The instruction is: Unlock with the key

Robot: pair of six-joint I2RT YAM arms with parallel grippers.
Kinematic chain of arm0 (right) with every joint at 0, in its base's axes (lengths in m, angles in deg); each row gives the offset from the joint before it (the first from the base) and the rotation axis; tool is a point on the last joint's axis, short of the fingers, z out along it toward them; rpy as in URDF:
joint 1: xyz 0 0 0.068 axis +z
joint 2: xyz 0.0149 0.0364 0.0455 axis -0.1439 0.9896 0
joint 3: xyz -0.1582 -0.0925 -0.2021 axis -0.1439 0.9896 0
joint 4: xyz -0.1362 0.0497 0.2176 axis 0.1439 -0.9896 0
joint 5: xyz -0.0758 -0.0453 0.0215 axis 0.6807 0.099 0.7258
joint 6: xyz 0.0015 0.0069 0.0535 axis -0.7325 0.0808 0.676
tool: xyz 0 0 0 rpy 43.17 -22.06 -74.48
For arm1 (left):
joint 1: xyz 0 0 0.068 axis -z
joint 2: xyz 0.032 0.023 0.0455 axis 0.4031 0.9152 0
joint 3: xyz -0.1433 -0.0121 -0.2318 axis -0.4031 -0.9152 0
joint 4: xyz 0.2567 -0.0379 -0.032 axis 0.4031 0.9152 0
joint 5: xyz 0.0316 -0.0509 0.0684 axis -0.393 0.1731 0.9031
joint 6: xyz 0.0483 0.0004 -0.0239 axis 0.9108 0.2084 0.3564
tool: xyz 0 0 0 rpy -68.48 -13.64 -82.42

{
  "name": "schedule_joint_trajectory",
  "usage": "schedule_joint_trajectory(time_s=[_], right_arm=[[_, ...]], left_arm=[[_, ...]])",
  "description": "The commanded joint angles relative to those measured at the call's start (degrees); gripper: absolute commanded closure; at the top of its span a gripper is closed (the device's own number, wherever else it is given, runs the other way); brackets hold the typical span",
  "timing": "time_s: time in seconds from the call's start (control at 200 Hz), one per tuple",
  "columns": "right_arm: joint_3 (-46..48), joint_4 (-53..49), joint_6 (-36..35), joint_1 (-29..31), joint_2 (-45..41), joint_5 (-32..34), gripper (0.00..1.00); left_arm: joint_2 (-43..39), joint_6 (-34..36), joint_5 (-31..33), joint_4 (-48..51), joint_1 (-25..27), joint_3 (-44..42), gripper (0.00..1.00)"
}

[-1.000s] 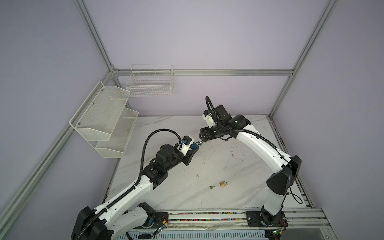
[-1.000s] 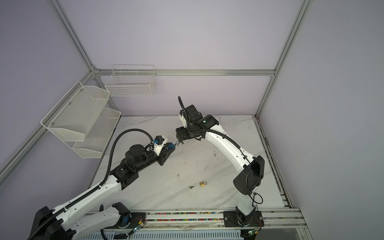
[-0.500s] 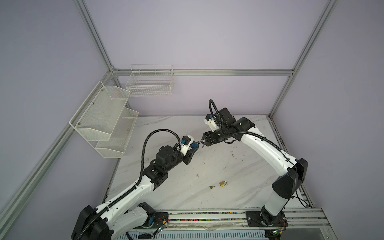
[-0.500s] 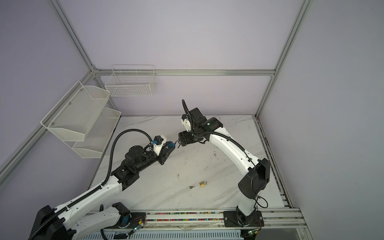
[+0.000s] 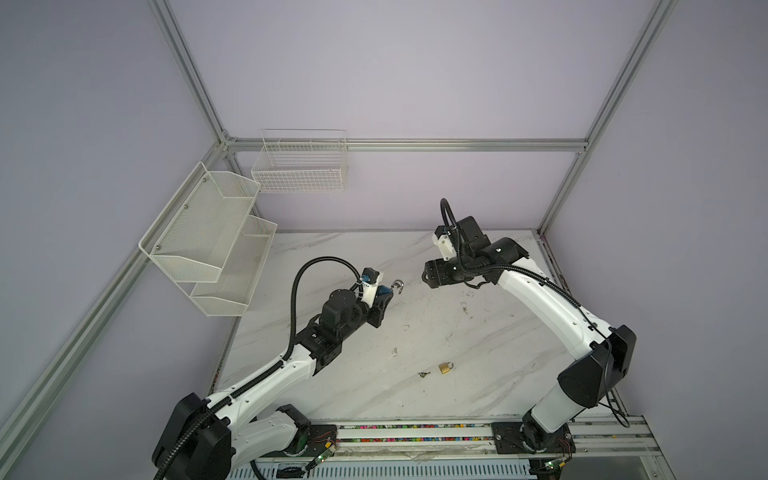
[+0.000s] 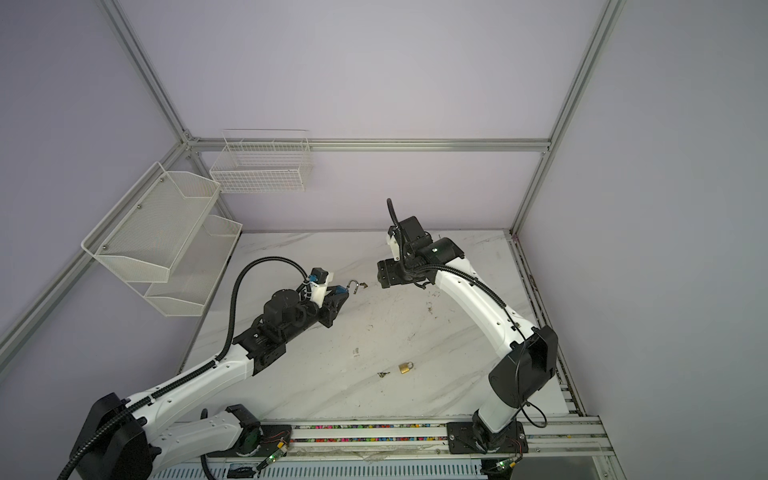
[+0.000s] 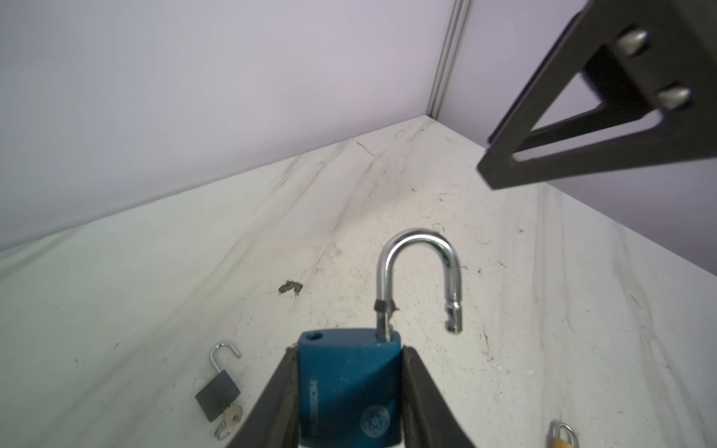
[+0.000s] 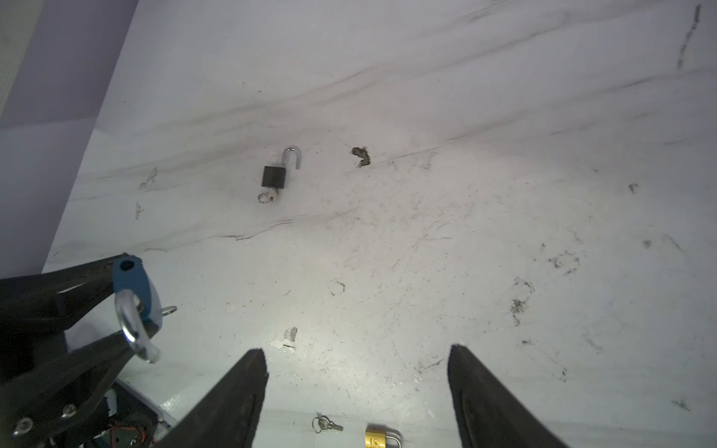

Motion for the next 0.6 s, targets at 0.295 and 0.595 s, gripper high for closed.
schedule_joint_trajectory(time_s=[0.295, 0.595], right_arm=[[15.9, 12.6, 8.2, -7.4, -8.2, 3.1, 0.19], [24.9, 19.0, 11.4, -11.2, -11.5, -0.2, 0.19]], left_arm=[[20.3, -29.2, 16.3, 14.6, 7.6, 24.1, 1.00], [38.5, -34.3, 21.0, 28.5, 8.5, 41.3, 1.00]])
